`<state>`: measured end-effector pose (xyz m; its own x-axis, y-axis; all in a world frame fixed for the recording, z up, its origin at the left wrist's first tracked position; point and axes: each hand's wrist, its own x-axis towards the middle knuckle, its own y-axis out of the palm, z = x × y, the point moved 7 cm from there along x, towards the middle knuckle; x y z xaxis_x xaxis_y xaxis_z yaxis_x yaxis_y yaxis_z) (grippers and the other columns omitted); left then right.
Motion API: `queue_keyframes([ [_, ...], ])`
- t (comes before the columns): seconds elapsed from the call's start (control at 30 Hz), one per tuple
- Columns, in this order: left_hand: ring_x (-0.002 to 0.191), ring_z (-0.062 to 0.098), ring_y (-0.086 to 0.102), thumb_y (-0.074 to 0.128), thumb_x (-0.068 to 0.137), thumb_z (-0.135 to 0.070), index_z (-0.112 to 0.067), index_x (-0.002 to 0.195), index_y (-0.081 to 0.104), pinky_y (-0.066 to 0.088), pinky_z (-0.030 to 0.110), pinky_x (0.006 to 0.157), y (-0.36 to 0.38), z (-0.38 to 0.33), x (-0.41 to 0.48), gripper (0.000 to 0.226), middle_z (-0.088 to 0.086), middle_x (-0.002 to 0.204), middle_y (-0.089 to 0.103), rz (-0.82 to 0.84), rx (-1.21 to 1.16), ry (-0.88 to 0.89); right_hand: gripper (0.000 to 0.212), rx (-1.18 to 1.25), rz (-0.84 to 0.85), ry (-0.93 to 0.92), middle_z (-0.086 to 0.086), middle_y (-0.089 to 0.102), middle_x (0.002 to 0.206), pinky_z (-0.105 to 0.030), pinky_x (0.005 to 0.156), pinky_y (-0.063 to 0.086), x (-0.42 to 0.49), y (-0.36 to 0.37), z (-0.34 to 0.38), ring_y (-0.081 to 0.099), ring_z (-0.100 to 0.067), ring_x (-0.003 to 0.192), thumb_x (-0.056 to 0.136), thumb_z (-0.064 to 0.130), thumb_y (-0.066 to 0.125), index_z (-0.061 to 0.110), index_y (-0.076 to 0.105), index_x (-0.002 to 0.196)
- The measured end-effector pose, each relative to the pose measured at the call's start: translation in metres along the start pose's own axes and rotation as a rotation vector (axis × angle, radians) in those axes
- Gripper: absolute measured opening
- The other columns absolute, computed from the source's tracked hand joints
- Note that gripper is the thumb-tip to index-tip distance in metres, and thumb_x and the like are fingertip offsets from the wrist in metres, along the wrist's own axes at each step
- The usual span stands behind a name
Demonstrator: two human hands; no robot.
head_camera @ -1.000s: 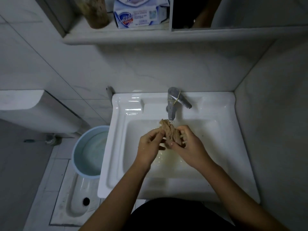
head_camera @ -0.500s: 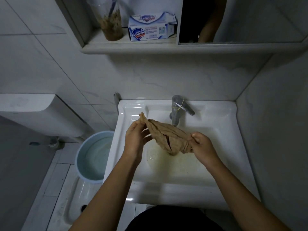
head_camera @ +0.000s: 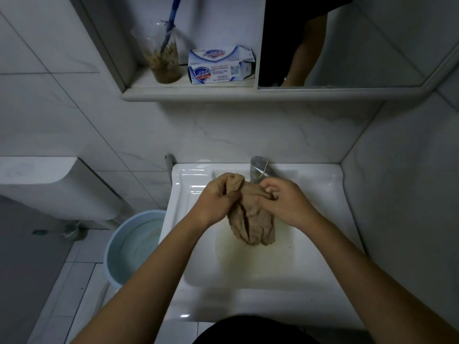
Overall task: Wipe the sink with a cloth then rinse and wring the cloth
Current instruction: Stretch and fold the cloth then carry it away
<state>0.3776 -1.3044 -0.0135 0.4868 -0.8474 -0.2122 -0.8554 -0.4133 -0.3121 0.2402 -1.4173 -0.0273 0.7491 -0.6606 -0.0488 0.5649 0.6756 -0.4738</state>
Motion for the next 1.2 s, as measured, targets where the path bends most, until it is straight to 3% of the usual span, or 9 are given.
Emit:
queue_keyframes([
  [0.17, 0.079, 0.012, 0.066, 0.06, 0.1, -0.028, -0.012, 0.1, 0.072, 0.05, 0.012, 0.064, -0.032, 0.015, 0.0, 0.021, -0.001, 0.088, 0.071, -0.161, 0.156, 0.003, 0.034, -0.008, -0.118, -0.062, 0.004, 0.049, 0.061, -0.028, 0.06, 0.039, -0.007, -0.024, -0.004, 0.045, -0.007, 0.059, 0.079, 0.041, 0.068, 0.011, 0.052, 0.074],
  [0.33, 0.071, 0.015, 0.054, 0.062, 0.098, -0.029, 0.002, 0.083, 0.06, 0.044, 0.03, 0.067, -0.033, 0.011, 0.004, 0.034, 0.005, 0.075, 0.059, -0.092, -0.161, 0.02, 0.03, 0.054, -0.062, -0.083, 0.012, 0.05, 0.061, -0.026, 0.057, 0.043, -0.013, -0.035, 0.007, 0.048, -0.006, 0.06, 0.075, 0.041, 0.071, 0.019, 0.053, 0.066],
  [0.5, 0.061, 0.005, 0.051, 0.061, 0.098, -0.029, -0.03, 0.063, 0.059, 0.042, 0.023, 0.06, -0.051, -0.009, 0.011, 0.036, -0.017, 0.061, 0.055, -0.143, -0.135, 0.099, 0.026, -0.115, 0.07, -0.066, -0.015, 0.057, 0.07, -0.032, 0.06, 0.041, -0.014, -0.033, 0.007, 0.049, -0.017, 0.062, 0.081, 0.026, 0.074, 0.012, 0.053, 0.077],
  [0.67, 0.066, 0.006, 0.05, 0.061, 0.098, -0.028, -0.032, 0.064, 0.056, 0.042, 0.02, 0.063, -0.064, -0.011, 0.009, 0.034, -0.02, 0.06, 0.052, -0.179, -0.062, 0.214, 0.016, -0.225, -0.119, -0.08, 0.008, 0.064, 0.075, -0.019, 0.057, 0.05, -0.018, -0.054, 0.011, 0.062, -0.007, 0.067, 0.086, 0.042, 0.065, 0.029, 0.057, 0.082],
  [0.8, 0.065, 0.012, 0.043, 0.058, 0.099, -0.018, -0.032, 0.058, 0.055, 0.037, 0.029, 0.062, -0.063, 0.001, 0.001, 0.043, -0.018, 0.054, 0.046, -0.201, -0.038, 0.2, 0.03, -0.364, 0.057, 0.069, 0.006, 0.052, 0.059, -0.024, 0.055, 0.039, -0.032, -0.032, -0.005, 0.052, -0.006, 0.056, 0.095, 0.032, 0.062, 0.027, 0.053, 0.066],
  [0.97, 0.063, 0.0, 0.05, 0.057, 0.096, -0.039, -0.025, 0.077, 0.059, 0.043, 0.017, 0.06, -0.07, -0.003, -0.011, 0.024, -0.017, 0.065, 0.055, -0.302, -0.042, 0.344, 0.024, -0.302, -0.462, -0.255, 0.008, 0.051, 0.062, -0.012, 0.047, 0.035, -0.044, -0.065, 0.034, 0.046, -0.006, 0.053, 0.087, 0.039, 0.063, 0.035, 0.048, 0.069],
  [1.03, 0.069, 0.003, 0.057, 0.057, 0.101, -0.027, -0.025, 0.079, 0.064, 0.047, 0.017, 0.065, -0.052, 0.026, -0.007, 0.023, -0.015, 0.072, 0.065, -0.183, 0.083, 0.212, 0.022, -0.403, -0.388, -0.146, 0.006, 0.051, 0.061, -0.02, 0.053, 0.041, -0.039, -0.045, 0.013, 0.048, -0.006, 0.056, 0.088, 0.036, 0.064, 0.027, 0.052, 0.072],
  [1.1, 0.077, 0.014, 0.063, 0.057, 0.101, -0.015, -0.014, 0.086, 0.07, 0.052, 0.017, 0.064, -0.048, 0.064, -0.006, 0.02, 0.001, 0.083, 0.07, -0.169, -0.001, 0.022, 0.021, -0.564, -0.107, 0.097, 0.006, 0.059, 0.067, -0.031, 0.062, 0.047, -0.033, -0.016, -0.029, 0.059, -0.015, 0.065, 0.093, 0.038, 0.062, 0.022, 0.061, 0.079],
  [1.2, 0.074, 0.009, 0.068, 0.059, 0.099, -0.019, -0.022, 0.082, 0.074, 0.054, 0.014, 0.061, -0.056, 0.086, -0.003, 0.023, -0.007, 0.076, 0.073, -0.211, -0.079, -0.02, 0.019, -0.522, -0.19, 0.213, 0.012, 0.058, 0.069, -0.019, 0.058, 0.038, -0.025, -0.023, -0.057, 0.055, -0.006, 0.064, 0.092, 0.04, 0.062, 0.025, 0.064, 0.081],
])
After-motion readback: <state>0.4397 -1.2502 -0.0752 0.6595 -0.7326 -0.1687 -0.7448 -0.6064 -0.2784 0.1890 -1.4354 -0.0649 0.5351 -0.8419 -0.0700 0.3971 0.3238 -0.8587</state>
